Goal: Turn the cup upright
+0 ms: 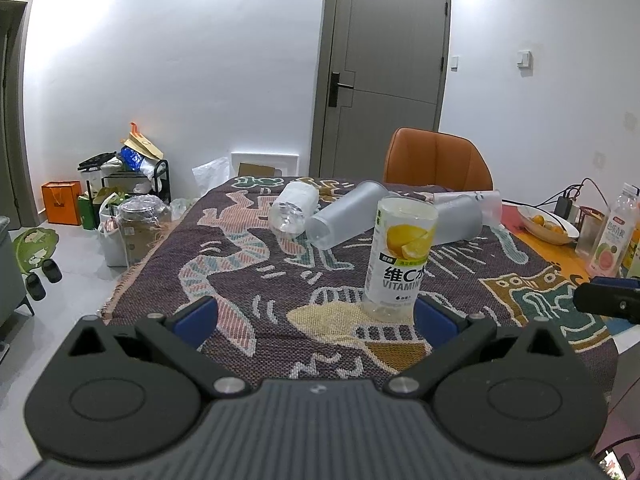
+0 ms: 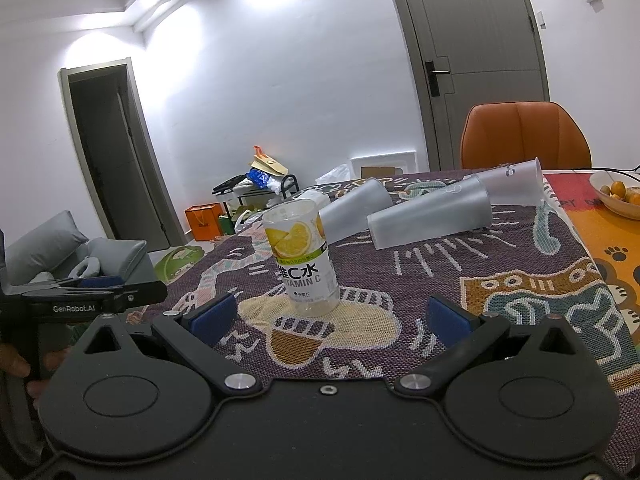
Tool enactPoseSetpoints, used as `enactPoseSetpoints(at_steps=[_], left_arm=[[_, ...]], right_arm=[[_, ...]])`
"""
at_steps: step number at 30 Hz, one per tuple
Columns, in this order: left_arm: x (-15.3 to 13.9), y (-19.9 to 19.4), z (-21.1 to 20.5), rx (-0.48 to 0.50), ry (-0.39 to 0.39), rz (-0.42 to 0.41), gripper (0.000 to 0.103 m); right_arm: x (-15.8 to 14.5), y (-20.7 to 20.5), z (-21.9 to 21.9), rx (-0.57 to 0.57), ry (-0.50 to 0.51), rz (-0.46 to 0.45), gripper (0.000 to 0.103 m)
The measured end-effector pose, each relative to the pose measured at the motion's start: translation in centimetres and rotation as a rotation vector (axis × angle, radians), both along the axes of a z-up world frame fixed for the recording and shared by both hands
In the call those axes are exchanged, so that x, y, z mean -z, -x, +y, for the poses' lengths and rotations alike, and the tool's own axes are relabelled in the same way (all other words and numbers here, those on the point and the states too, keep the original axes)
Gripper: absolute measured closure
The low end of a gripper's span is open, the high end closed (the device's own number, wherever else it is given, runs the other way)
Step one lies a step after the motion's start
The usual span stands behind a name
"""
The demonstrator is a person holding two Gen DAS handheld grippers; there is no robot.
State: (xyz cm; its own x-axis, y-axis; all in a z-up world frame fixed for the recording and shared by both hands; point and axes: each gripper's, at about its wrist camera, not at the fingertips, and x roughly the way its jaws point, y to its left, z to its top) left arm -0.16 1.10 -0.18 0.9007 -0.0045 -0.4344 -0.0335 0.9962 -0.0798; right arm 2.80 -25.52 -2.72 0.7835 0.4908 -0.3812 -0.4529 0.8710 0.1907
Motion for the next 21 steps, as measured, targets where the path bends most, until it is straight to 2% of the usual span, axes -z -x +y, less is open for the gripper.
enactPoseSetpoints(at_steps=[21], left_arm=[[-0.16, 0.1, -0.05, 0.002, -0.004, 0.002, 0.0]], right_arm=[[-0.06, -0.09, -0.03, 0.006, 0.001, -0.003, 0.0]])
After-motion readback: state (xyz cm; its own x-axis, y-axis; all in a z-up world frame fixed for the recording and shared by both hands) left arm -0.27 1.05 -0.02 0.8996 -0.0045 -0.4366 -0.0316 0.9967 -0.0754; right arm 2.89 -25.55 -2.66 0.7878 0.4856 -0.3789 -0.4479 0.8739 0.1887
